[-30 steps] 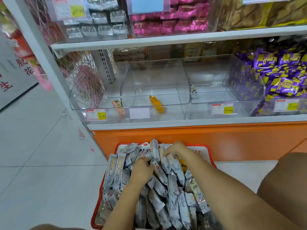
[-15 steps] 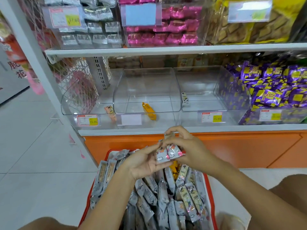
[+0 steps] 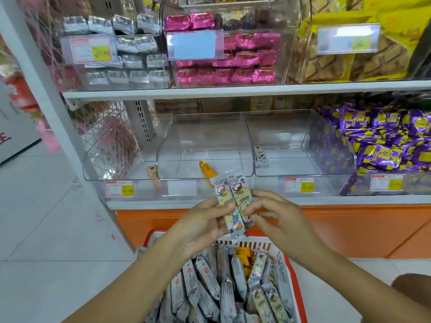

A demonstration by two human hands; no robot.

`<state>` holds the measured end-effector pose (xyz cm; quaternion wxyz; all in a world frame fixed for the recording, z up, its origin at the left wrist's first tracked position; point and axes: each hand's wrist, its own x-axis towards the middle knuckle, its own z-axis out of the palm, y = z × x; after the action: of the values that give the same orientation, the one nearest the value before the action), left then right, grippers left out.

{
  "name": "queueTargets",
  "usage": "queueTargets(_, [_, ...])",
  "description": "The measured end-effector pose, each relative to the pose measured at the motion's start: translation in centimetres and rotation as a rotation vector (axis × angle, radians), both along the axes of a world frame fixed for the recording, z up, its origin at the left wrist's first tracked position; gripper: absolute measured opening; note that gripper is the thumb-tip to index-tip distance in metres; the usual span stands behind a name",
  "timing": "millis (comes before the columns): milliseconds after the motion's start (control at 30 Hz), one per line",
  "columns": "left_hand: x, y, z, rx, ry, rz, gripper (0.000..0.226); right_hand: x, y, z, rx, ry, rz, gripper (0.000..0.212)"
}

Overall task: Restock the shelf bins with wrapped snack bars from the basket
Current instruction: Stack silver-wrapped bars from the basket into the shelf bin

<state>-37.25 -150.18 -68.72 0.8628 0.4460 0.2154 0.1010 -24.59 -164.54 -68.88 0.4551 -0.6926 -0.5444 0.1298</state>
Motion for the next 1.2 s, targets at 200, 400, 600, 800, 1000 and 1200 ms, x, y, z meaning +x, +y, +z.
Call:
queueTargets(200, [1.2,-0.1,-0.7,0.095,-0.078,0.094,0.039,-0.4,2.4,0.6,-0.166,-0.133,-0.103,0.047])
queueTargets(400, [1.7,1.2,0.4,0.066,-0.075,0.151,0.044,-0.5,3.9,1.0,-0.134,-0.213,-0.154,0.051])
queueTargets(600, [1.0,2.5,0.7,0.048,-0.115,-0.017,0.045,-0.3,4.0,2.4,-0.129,-0.201,-0.05,0.028])
queueTargets(800, [0.2,3.6,1.3,0.085,0.014,-0.176,0.054,3.4,3.5,5.3,-0.342,-0.304,0.113,0.029])
queueTargets(1000, [0.2,3.3,1.3,0.08,0.072,-0.257,0.043,4.5,4.1,7.6,-0.302,-0.771,0.182,0.049])
queueTargets(1200, [0.7,3.5,1.5,0.348,0.207,-0.287,0.071,5.6,5.1,6.8,-0.246,-0.695,0.508,0.071])
